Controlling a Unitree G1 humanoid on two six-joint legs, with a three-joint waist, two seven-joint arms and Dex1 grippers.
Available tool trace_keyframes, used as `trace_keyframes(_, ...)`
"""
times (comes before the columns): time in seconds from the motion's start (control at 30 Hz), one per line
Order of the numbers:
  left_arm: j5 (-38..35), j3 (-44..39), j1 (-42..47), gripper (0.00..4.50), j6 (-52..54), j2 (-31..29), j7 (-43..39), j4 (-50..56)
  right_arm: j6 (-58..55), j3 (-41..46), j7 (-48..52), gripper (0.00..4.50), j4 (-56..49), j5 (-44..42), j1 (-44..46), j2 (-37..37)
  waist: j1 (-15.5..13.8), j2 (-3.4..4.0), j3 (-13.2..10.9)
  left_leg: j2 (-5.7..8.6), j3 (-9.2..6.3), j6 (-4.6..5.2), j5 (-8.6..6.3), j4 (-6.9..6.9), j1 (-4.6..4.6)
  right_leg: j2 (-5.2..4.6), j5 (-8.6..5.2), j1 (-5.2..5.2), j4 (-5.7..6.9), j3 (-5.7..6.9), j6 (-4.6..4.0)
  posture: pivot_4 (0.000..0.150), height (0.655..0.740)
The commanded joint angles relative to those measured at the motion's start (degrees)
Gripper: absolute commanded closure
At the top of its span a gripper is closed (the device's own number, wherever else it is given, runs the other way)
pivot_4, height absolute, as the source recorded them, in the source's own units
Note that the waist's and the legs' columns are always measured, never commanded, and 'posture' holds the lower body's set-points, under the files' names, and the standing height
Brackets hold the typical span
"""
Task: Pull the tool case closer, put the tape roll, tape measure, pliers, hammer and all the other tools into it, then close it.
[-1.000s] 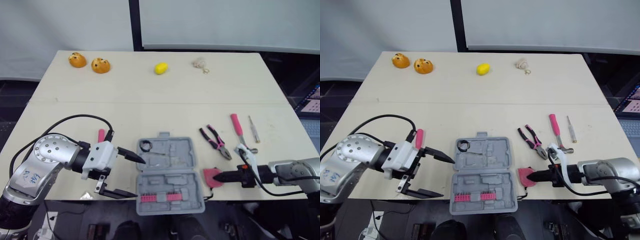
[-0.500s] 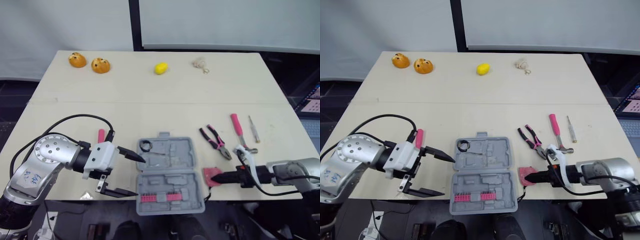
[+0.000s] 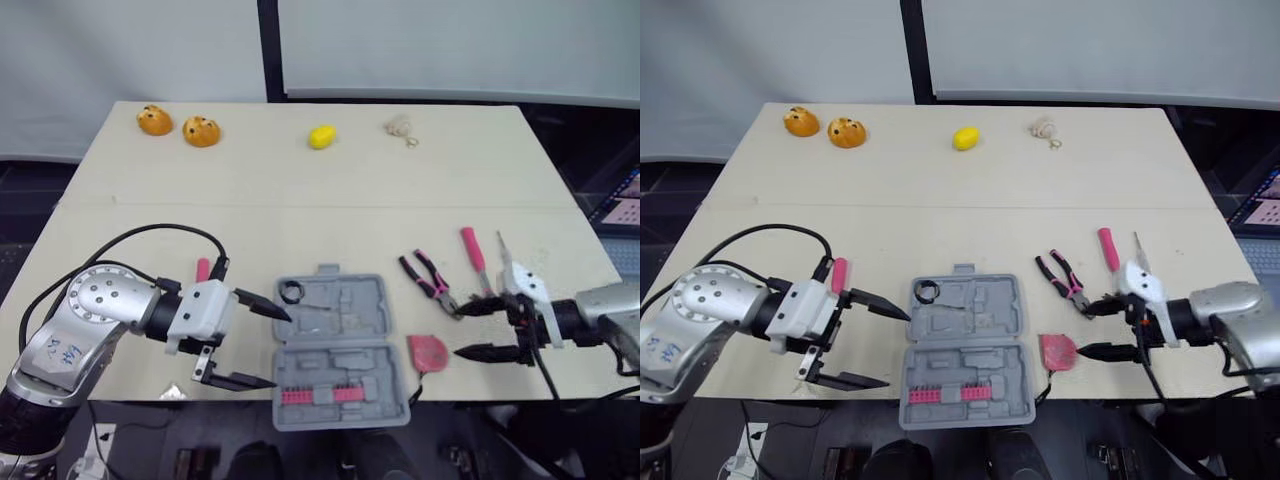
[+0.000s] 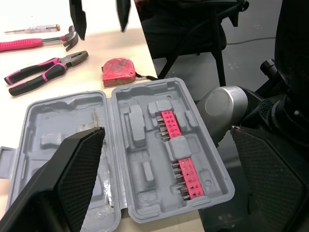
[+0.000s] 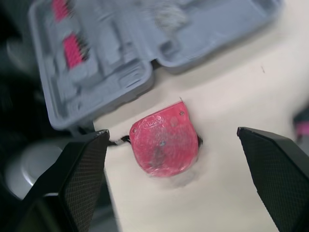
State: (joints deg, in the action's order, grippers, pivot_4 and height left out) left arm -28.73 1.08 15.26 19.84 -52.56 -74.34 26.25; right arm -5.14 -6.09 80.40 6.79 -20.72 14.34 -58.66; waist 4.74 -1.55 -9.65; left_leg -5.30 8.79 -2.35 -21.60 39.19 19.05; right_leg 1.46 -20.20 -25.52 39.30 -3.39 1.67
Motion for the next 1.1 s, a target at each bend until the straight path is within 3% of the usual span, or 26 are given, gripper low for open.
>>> trace_keyframes(0.03, 0.1, -0.4, 1.0, 0.00, -0.7, -0.1, 0.5, 0.6, 12.0, -1.0, 1.7, 0.03, 5.7, 4.7, 1.2, 3.3, 0.0, 0.01, 0.0, 0.00, 0.00, 0.00, 0.00, 0.01, 0.00, 0.00, 0.00, 0.00, 0.01, 0.00, 0.00, 0.150, 0.7400)
trace_keyframes(0.3, 0.7, 0.3, 1.8, 0.00, -0.8, 0.4, 1.0, 0.8, 21.4, -2.6, 0.6, 0.03, 12.1, 9.8, 1.1, 8.4, 0.0, 0.03, 0.0, -0.02, 0.03, 0.00, 0.00, 0.12, -0.09, 0.00, -0.01, 0.01, 0.18, -0.03, -0.02, 0.150, 0.7400)
trace_keyframes(0.73, 1.6, 1.3, 2.3, 0.00, -2.1, 1.0, 1.1, 0.3, 24.0, -3.2, -2.5, 0.03, 16.8, 15.0, 1.4, 12.2, 0.1, 0.04, 0.0, -0.02, 0.06, 0.00, 0.00, 0.13, -0.24, 0.00, -0.04, 0.07, 0.31, -0.07, -0.08, 0.150, 0.7400)
trace_keyframes(0.8, 1.8, 1.4, 2.3, 0.00, -2.3, 1.1, 1.2, 0.2, 23.8, -2.8, -3.2, 0.54, 16.4, 15.1, 1.0, 12.7, 0.1, 0.04, 0.0, -0.01, 0.08, 0.00, 0.00, 0.13, -0.26, 0.00, -0.04, 0.07, 0.33, -0.08, -0.08, 0.150, 0.7400)
trace_keyframes(0.87, 2.1, 1.3, 2.3, 0.00, -2.5, 1.4, 1.7, -0.2, 22.0, -2.1, -3.2, 1.37, 14.0, 13.8, 0.5, 12.4, 0.0, 0.04, 0.0, -0.01, 0.10, 0.00, 0.00, 0.13, -0.28, 0.00, -0.04, 0.08, 0.33, -0.09, -0.08, 0.150, 0.7400)
trace_keyframes(0.9, 2.3, 1.3, 2.2, 0.00, -2.6, 1.5, 1.9, -0.3, 21.3, -1.8, -3.0, 1.54, 13.0, 13.4, 0.3, 12.2, 0.0, 0.04, 0.0, -0.02, 0.10, 0.00, 0.00, 0.13, -0.28, 0.00, -0.04, 0.09, 0.33, -0.09, -0.08, 0.150, 0.7400)
trace_keyframes(1.1, 3.2, -0.4, 0.6, 0.00, -3.8, 1.1, 3.1, -2.8, 6.2, -0.3, -1.7, 1.54, -1.4, 10.4, 3.6, 6.9, 0.2, 0.11, 0.0, 0.00, 0.10, 0.00, 0.00, 0.13, -0.38, 0.00, -0.05, 0.10, 0.44, -0.17, -0.09, 0.150, 0.7400)
